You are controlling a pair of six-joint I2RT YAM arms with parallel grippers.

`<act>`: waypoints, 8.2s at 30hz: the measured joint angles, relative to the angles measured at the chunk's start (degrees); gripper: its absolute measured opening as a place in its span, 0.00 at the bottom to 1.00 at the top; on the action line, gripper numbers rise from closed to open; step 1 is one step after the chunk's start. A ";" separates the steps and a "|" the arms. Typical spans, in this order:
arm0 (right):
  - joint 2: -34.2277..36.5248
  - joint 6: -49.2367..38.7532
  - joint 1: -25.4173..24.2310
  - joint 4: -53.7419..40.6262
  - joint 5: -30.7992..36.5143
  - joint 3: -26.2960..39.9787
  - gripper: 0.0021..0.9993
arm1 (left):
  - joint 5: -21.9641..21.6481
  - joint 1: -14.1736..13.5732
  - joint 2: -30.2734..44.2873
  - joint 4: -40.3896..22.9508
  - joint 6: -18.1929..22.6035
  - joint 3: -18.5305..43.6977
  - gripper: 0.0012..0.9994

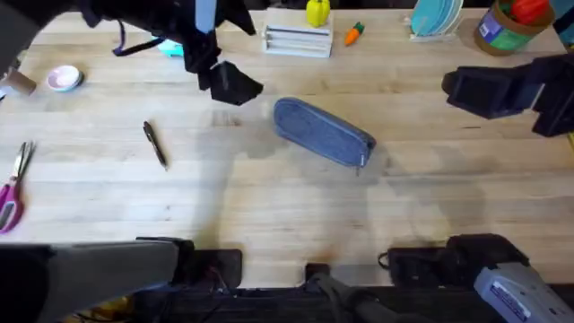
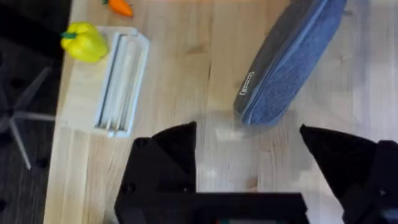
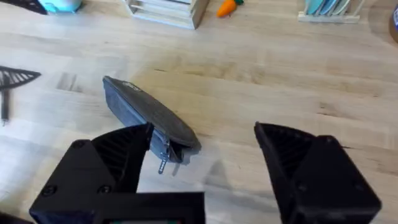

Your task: Unzip the bag, pick up the pens from the table one at a time and place them inside, then zip the bag closed.

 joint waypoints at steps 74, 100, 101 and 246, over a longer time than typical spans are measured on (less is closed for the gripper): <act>0.02 10.17 0.00 -3.68 -0.26 -0.13 1.00 | 9.18 -6.71 25.53 1.31 18.71 0.02 0.04; 13.82 33.78 28.40 11.95 3.32 -21.64 1.00 | 9.18 -6.71 25.53 1.31 18.69 0.02 0.04; 14.44 34.41 28.47 12.79 3.53 -21.64 1.00 | 9.18 -6.71 25.53 1.31 18.70 0.02 0.04; 14.23 68.43 43.62 18.20 33.01 -21.66 0.04 | 9.44 -6.71 25.53 1.53 18.49 0.02 0.04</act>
